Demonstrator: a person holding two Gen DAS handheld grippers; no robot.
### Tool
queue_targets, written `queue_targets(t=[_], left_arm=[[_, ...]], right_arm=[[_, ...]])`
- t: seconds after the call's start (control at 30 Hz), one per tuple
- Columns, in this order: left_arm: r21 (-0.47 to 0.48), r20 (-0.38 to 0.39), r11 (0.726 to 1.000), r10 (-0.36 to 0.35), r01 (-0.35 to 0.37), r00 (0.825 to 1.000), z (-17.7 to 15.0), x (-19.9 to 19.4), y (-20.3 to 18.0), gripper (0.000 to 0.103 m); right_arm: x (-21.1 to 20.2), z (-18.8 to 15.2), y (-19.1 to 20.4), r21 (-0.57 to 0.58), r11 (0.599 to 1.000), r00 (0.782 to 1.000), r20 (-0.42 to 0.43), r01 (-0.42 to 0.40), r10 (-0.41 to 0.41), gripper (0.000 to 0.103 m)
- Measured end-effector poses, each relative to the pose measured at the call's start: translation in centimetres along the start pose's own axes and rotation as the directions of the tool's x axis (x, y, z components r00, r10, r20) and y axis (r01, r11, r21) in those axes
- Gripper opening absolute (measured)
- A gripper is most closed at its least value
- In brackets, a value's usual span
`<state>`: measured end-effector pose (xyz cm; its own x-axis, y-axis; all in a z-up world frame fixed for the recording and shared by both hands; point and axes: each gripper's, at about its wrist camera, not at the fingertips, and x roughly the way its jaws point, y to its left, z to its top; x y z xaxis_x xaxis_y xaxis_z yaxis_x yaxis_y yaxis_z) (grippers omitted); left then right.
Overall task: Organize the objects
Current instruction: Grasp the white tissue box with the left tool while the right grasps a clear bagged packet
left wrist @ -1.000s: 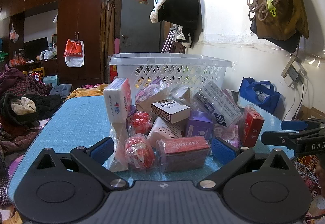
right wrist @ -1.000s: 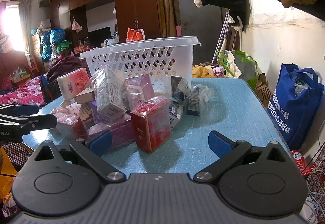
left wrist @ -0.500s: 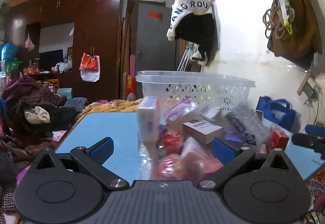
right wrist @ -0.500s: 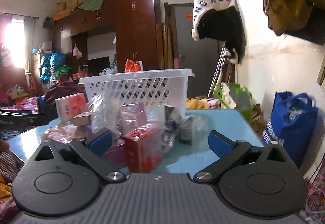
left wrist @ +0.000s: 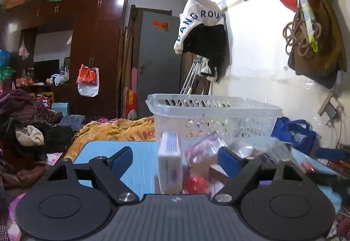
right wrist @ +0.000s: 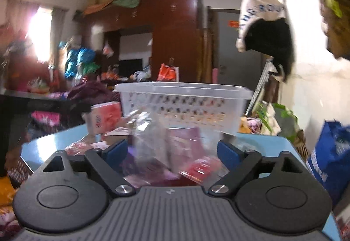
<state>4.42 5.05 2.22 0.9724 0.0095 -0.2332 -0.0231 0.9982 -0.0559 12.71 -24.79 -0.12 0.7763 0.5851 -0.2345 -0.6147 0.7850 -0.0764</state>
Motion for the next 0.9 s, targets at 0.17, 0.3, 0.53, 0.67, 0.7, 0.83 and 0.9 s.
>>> queue_targets(t=[0.17, 0.3, 0.53, 0.67, 0.7, 0.83, 0.9], left_arm=[[-0.002, -0.072, 1.0, 0.02, -0.02, 0.997, 0.3, 3.1, 0.6, 0.07], [-0.014, -0.119, 0.999, 0.029, -0.031, 0.992, -0.2, 4.6, 1.0, 0.055], [0.001, -0.079, 0.999, 0.04, -0.04, 0.996, -0.8, 3.8, 0.4, 0.029], [-0.025, -0.025, 0.999, 0.038, -0.038, 0.999, 0.0, 2.7, 1.1, 0.029], [-0.033, -0.012, 0.999, 0.038, -0.038, 0.999, 0.2, 2.4, 1.3, 0.029], [-0.048, 0.044, 0.999, -0.002, 0.004, 0.999, 2.4, 1.2, 1.3, 0.029], [-0.042, 0.066, 0.999, -0.025, 0.027, 0.998, 4.7, 1.3, 0.8, 0.029]], right_arm=[[2.3, -0.4, 0.7, -0.023, 1.0, 0.998, -0.066, -0.002, 0.0, 0.06], [1.5, -0.5, 0.4, -0.027, 1.0, 0.999, -0.052, 0.001, -0.002, 0.041], [0.9, 0.0, -0.5, -0.012, 1.0, 0.999, -0.038, 0.001, -0.002, 0.037], [0.2, 0.9, -1.6, 0.015, 1.0, 1.0, -0.011, -0.002, 0.002, 0.037], [0.0, 1.2, -1.9, 0.024, 1.0, 1.0, -0.005, -0.008, 0.008, 0.037], [-0.1, 4.7, -3.4, 0.037, 0.999, 0.999, 0.029, -0.013, 0.012, 0.037], [1.1, 7.5, -4.0, 0.008, 1.0, 0.999, 0.043, 0.002, -0.002, 0.037]])
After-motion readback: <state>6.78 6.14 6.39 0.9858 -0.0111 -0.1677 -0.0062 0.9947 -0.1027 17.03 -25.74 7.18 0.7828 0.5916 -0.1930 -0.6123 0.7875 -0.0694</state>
